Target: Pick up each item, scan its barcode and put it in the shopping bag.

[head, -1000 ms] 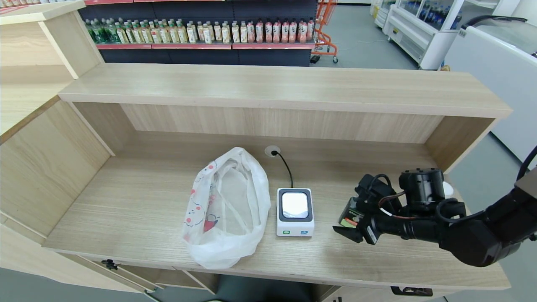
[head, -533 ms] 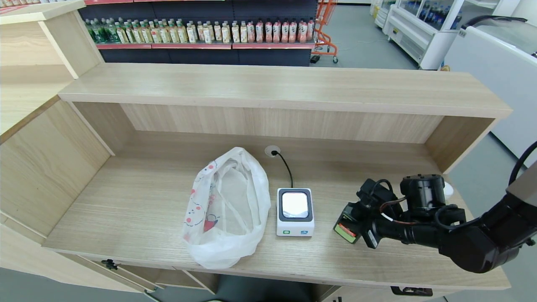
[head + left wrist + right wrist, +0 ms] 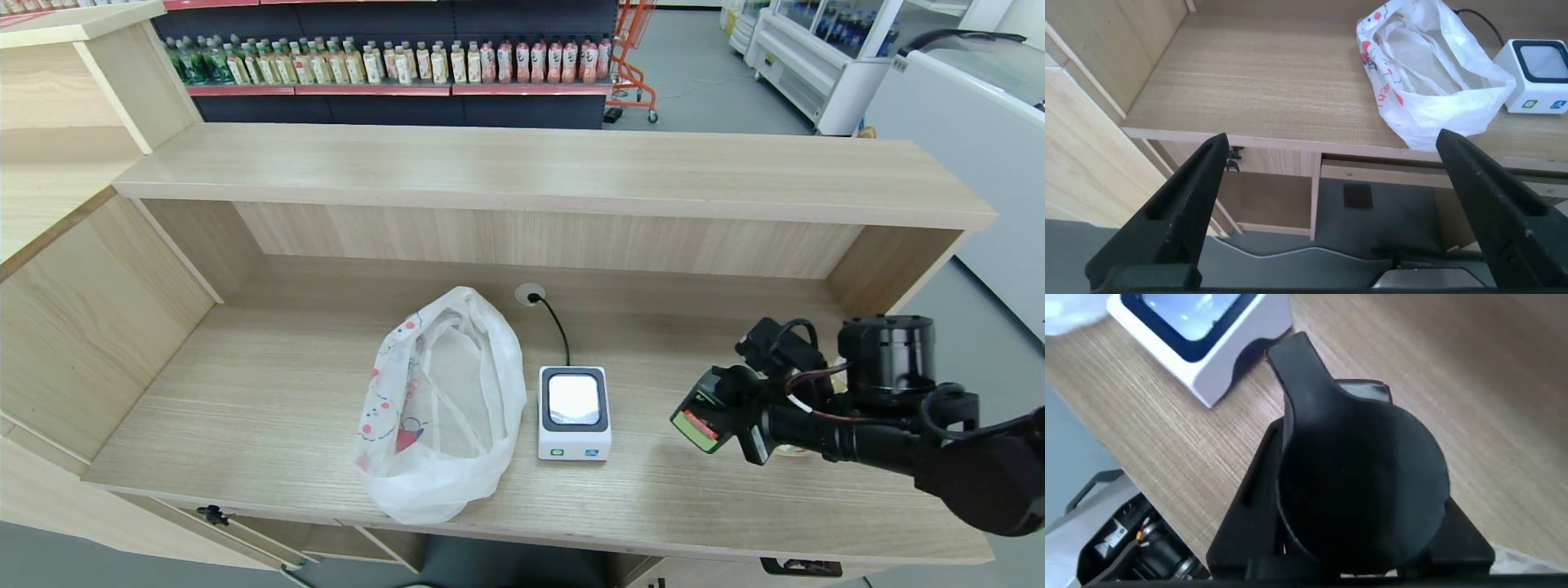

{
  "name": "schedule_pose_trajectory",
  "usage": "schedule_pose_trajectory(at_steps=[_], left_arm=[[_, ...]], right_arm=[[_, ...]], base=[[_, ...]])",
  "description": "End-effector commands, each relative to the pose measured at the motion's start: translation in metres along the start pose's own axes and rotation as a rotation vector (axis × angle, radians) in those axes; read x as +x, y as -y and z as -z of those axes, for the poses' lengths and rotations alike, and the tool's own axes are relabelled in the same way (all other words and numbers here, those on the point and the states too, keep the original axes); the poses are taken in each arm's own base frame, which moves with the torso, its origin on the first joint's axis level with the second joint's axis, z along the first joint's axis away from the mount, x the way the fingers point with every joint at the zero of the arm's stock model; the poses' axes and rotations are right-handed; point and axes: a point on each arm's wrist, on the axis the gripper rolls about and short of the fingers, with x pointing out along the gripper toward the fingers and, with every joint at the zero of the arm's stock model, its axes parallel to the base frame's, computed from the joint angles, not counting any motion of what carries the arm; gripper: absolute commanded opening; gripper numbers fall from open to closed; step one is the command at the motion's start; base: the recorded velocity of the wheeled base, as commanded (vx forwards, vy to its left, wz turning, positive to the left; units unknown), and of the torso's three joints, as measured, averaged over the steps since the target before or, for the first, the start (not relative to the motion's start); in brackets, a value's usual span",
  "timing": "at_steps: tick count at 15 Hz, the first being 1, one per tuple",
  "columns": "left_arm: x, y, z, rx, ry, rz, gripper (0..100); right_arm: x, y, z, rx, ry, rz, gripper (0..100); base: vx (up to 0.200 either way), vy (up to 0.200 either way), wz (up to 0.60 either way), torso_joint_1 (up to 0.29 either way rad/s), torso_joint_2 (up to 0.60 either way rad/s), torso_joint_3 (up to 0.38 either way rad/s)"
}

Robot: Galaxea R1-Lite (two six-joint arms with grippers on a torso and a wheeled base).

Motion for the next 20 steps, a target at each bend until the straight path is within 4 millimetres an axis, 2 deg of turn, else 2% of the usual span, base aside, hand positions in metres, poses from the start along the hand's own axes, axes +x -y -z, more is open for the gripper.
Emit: schedule_pose_trajectory(at_steps=[1, 3, 4, 6, 8, 11, 14, 16, 17, 19, 20], left_arm=[[0.0, 0.0, 0.0, 0.0, 0.001, 0.0, 100], [0.0, 0.0, 0.0, 0.0, 0.001, 0.0, 100], [0.0, 0.0, 0.0, 0.0, 0.001, 0.0, 100], [0.0, 0.0, 0.0, 0.0, 0.001, 0.0, 100], [0.0, 0.0, 0.0, 0.0, 0.001, 0.0, 100], [0.0, 0.0, 0.0, 0.0, 0.001, 0.0, 100], [0.0, 0.0, 0.0, 0.0, 0.001, 0.0, 100], [0.0, 0.0, 0.0, 0.0, 0.001, 0.0, 100], [0.0, 0.0, 0.0, 0.0, 0.001, 0.0, 100], [0.0, 0.0, 0.0, 0.0, 0.001, 0.0, 100], [0.0, 0.0, 0.0, 0.0, 0.001, 0.0, 100]], right_arm=[[-0.057, -0.015, -0.03, -0.129, 0.126, 0.038, 0], [-0.076, -0.021, -0.014, -0.432, 0.166, 0.103, 0], [-0.081, -0.024, -0.013, -0.557, 0.245, 0.062, 0], [-0.081, -0.03, -0.016, -0.849, 0.439, -0.121, 0], [-0.077, -0.036, -0.006, -1.136, 0.577, -0.26, 0], [-0.065, -0.056, 0.002, -1.452, 0.738, -0.363, 0], [-0.051, -0.07, -0.009, -1.646, 0.898, -0.353, 0], [-0.033, -0.086, -0.026, -1.734, 1.053, -0.359, 0], [-0.03, -0.09, -0.027, -1.751, 1.084, -0.364, 0], [-0.016, -0.095, -0.016, -1.785, 1.101, -0.393, 0], [-0.002, -0.099, -0.009, -1.794, 1.108, -0.423, 0]], base=[[0.0, 0.0, 0.0, 0.0, 0.0, 0.0], [0.0, 0.0, 0.0, 0.0, 0.0, 0.0], [0.0, 0.0, 0.0, 0.0, 0.0, 0.0], [0.0, 0.0, 0.0, 0.0, 0.0, 0.0], [0.0, 0.0, 0.0, 0.0, 0.0, 0.0], [0.0, 0.0, 0.0, 0.0, 0.0, 0.0], [0.0, 0.0, 0.0, 0.0, 0.0, 0.0], [0.0, 0.0, 0.0, 0.0, 0.0, 0.0], [0.0, 0.0, 0.0, 0.0, 0.0, 0.0], [0.0, 0.0, 0.0, 0.0, 0.0, 0.0], [0.0, 0.0, 0.0, 0.0, 0.0, 0.0]])
